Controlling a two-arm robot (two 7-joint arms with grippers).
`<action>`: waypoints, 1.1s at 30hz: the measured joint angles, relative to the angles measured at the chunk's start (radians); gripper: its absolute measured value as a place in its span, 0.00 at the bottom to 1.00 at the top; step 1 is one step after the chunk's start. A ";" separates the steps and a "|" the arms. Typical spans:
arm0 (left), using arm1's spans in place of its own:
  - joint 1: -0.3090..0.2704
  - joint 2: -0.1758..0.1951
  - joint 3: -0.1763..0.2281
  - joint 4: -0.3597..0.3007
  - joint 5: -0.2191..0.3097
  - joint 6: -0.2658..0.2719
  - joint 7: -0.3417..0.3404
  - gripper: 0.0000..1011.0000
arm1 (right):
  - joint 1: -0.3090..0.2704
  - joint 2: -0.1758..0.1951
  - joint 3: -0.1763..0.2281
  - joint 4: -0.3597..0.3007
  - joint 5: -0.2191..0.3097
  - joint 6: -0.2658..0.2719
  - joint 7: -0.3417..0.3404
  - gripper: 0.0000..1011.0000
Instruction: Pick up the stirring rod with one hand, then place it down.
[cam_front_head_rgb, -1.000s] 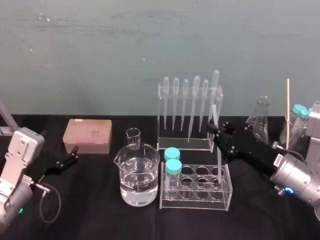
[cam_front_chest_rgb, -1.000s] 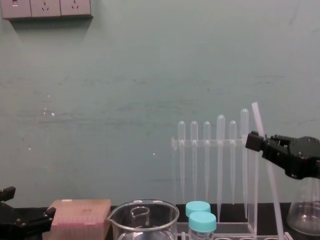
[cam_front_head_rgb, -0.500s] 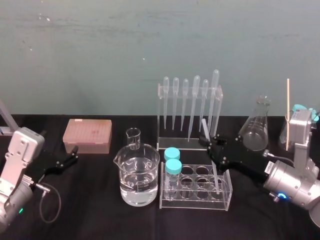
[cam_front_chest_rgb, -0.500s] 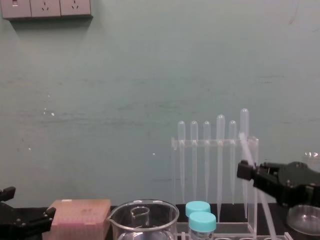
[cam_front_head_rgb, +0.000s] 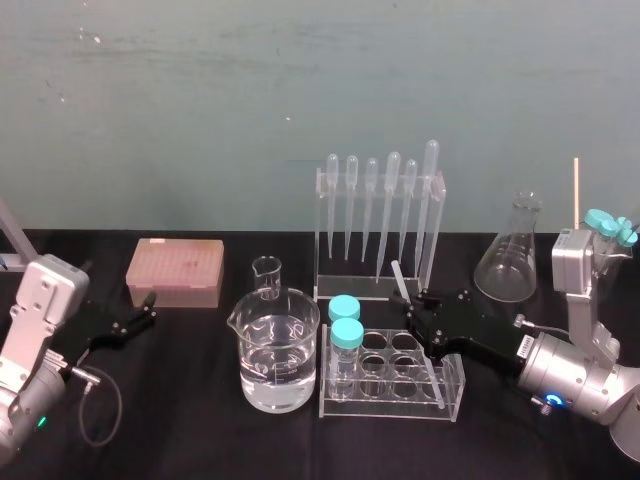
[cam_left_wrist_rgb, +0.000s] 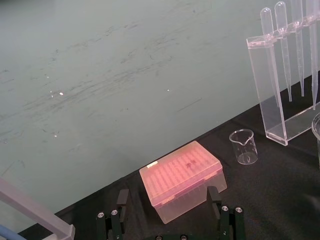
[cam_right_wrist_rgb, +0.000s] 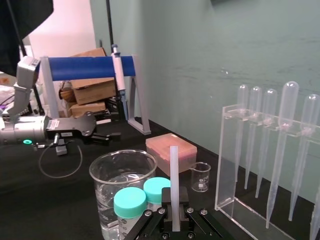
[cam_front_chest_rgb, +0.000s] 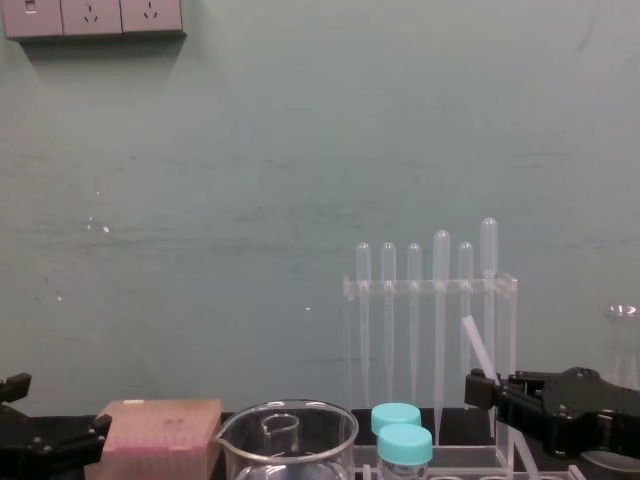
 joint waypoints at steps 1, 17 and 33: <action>0.000 0.000 0.000 0.000 0.000 0.000 0.000 0.99 | 0.000 0.000 0.000 0.000 0.000 0.001 -0.004 0.07; 0.000 0.000 0.000 0.000 0.000 0.000 0.000 0.99 | 0.000 0.000 0.001 0.000 0.000 0.000 -0.004 0.10; 0.000 0.000 0.000 0.000 0.000 0.000 0.000 0.99 | 0.000 0.000 0.001 0.000 0.001 -0.001 -0.002 0.58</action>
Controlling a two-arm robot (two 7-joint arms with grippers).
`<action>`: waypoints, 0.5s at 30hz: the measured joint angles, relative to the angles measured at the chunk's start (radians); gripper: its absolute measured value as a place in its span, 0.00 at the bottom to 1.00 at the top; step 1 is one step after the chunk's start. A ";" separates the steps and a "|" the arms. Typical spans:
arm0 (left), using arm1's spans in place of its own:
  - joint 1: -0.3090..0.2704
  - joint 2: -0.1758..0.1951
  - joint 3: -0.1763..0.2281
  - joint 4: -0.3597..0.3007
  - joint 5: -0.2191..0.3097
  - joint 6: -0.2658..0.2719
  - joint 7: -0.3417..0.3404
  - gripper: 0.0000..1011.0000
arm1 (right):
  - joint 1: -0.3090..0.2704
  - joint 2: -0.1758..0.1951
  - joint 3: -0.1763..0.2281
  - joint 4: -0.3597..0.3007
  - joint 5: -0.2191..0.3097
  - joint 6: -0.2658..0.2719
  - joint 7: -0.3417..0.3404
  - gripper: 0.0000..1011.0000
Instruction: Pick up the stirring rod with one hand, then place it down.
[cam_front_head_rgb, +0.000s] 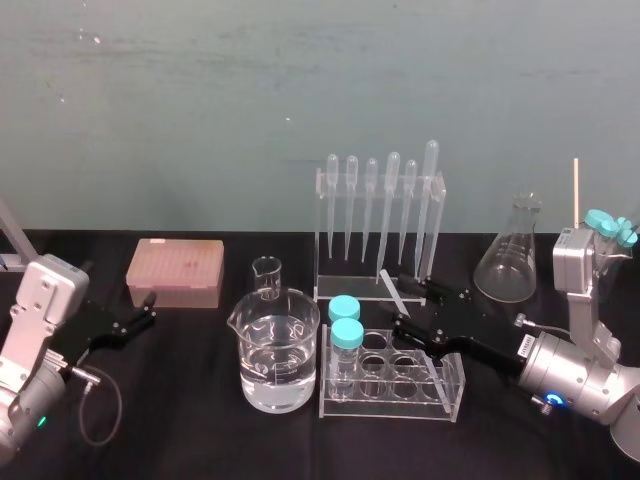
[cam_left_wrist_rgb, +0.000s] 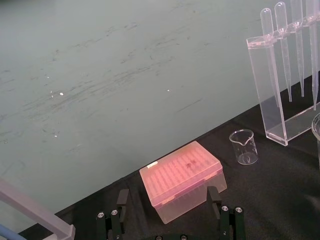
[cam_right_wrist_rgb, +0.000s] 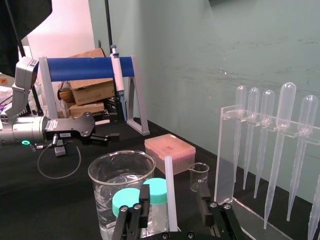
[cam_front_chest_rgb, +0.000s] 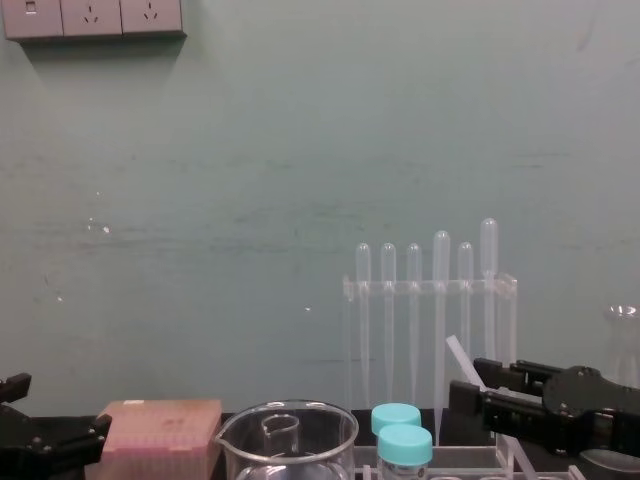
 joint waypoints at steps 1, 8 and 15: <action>0.000 0.000 0.000 0.000 0.000 0.000 0.000 0.99 | 0.000 0.000 0.000 0.000 0.000 0.000 0.000 0.64; 0.000 0.000 0.000 0.000 0.000 0.000 0.000 0.99 | 0.000 0.000 0.000 0.000 0.000 0.000 0.001 0.83; 0.000 0.000 0.000 0.000 0.000 0.000 0.000 0.99 | -0.009 0.001 0.020 -0.041 -0.007 -0.055 -0.018 0.99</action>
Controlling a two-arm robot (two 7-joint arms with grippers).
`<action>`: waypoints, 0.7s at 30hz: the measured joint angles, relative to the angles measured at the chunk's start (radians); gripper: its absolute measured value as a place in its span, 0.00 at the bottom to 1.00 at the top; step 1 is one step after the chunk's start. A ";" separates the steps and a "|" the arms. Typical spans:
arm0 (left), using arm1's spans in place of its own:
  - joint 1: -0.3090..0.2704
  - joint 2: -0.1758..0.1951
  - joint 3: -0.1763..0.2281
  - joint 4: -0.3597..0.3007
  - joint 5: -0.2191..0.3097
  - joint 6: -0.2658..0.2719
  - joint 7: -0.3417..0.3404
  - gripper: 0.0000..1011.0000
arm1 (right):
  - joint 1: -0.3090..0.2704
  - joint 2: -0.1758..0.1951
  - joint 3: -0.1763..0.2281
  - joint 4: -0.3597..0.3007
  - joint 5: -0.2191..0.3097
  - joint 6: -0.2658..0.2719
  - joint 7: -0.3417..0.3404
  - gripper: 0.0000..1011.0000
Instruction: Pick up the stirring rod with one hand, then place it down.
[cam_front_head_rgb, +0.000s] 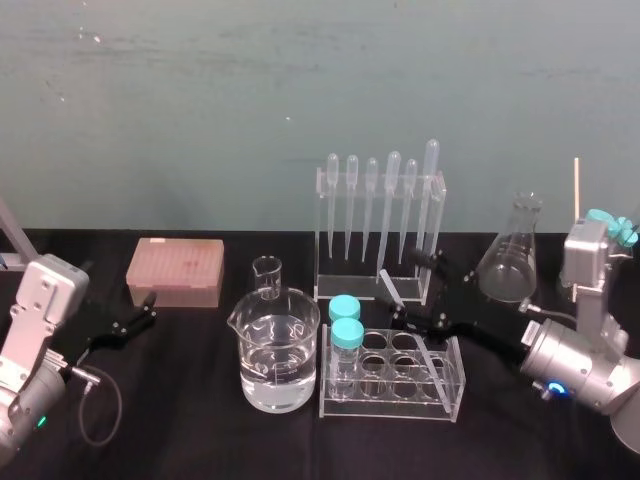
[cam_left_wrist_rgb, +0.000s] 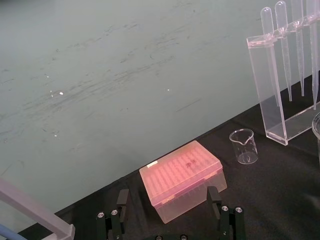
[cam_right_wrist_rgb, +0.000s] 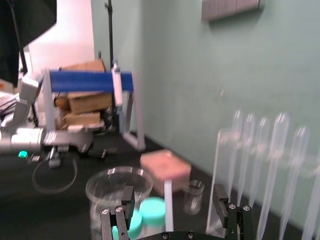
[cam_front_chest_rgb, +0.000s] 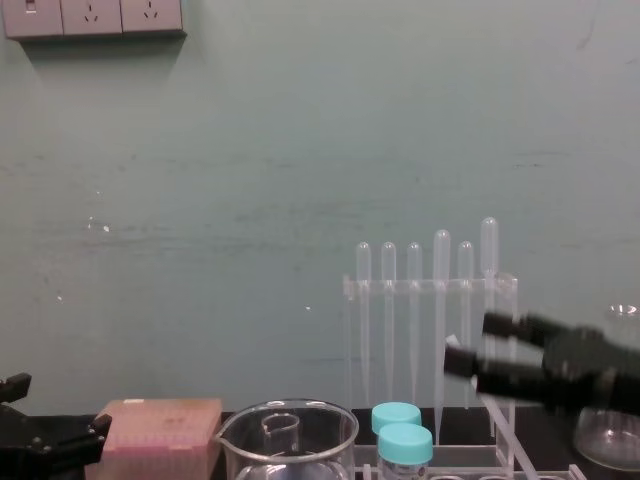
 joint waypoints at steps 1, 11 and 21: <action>0.000 0.000 0.000 0.000 0.000 0.000 0.000 0.99 | -0.007 0.001 0.013 -0.020 -0.001 -0.027 -0.010 0.99; 0.000 0.000 0.000 0.000 0.000 0.000 0.000 0.99 | -0.078 0.005 0.132 -0.128 -0.088 -0.127 -0.224 0.99; 0.000 0.000 0.000 0.000 0.000 0.000 0.000 0.99 | -0.178 0.006 0.186 -0.177 -0.196 0.107 -0.489 0.99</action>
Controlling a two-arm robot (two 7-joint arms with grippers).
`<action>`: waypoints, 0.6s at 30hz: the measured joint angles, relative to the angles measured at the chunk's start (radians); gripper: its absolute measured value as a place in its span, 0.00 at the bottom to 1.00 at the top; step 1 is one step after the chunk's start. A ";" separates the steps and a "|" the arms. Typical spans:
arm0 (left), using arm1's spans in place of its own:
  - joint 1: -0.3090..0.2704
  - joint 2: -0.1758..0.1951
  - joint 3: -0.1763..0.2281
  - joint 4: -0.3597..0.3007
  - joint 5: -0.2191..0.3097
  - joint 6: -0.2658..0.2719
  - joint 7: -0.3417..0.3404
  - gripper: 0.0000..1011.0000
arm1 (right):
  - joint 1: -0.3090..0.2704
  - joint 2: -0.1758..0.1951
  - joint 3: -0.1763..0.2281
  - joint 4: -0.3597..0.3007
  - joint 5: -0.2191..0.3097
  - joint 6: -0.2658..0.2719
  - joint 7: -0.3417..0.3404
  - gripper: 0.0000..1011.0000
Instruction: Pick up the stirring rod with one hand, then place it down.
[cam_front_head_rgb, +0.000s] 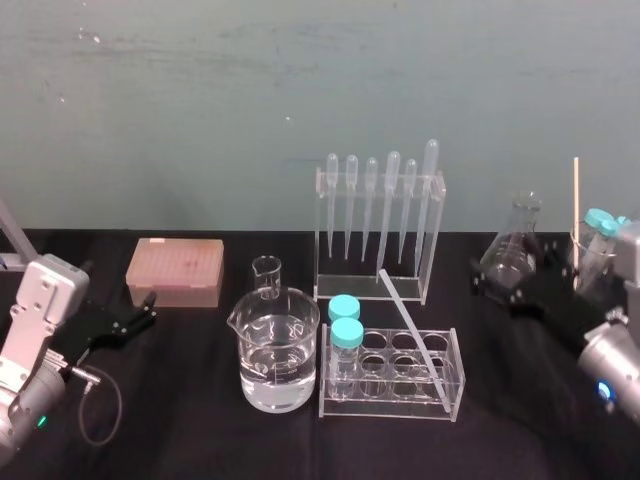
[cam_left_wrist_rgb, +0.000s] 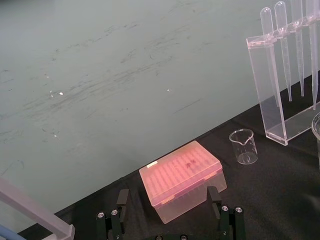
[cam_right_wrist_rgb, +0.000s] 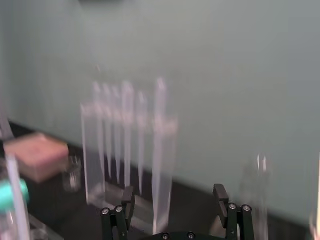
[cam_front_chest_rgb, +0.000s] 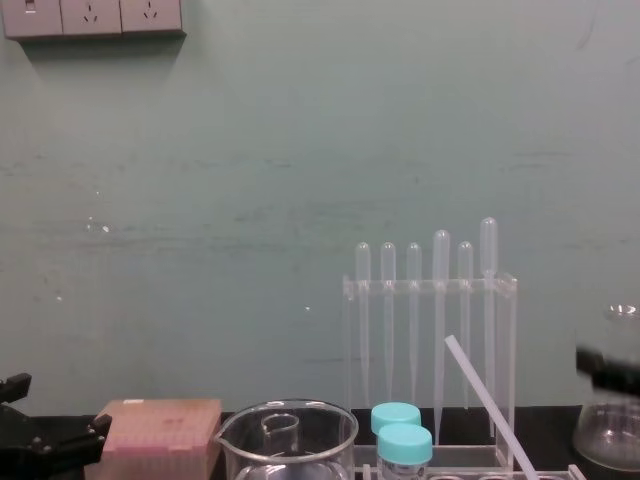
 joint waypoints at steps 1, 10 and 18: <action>0.000 0.000 0.000 0.000 0.000 0.000 0.000 0.99 | -0.011 0.002 0.000 -0.001 -0.005 0.045 -0.011 0.99; 0.000 0.000 0.000 0.000 0.000 0.000 0.000 0.99 | -0.022 0.000 -0.001 0.006 -0.007 0.118 -0.012 0.99; 0.000 0.000 0.000 0.000 0.000 0.000 0.000 0.99 | -0.022 0.001 -0.001 0.004 -0.009 0.114 -0.015 0.99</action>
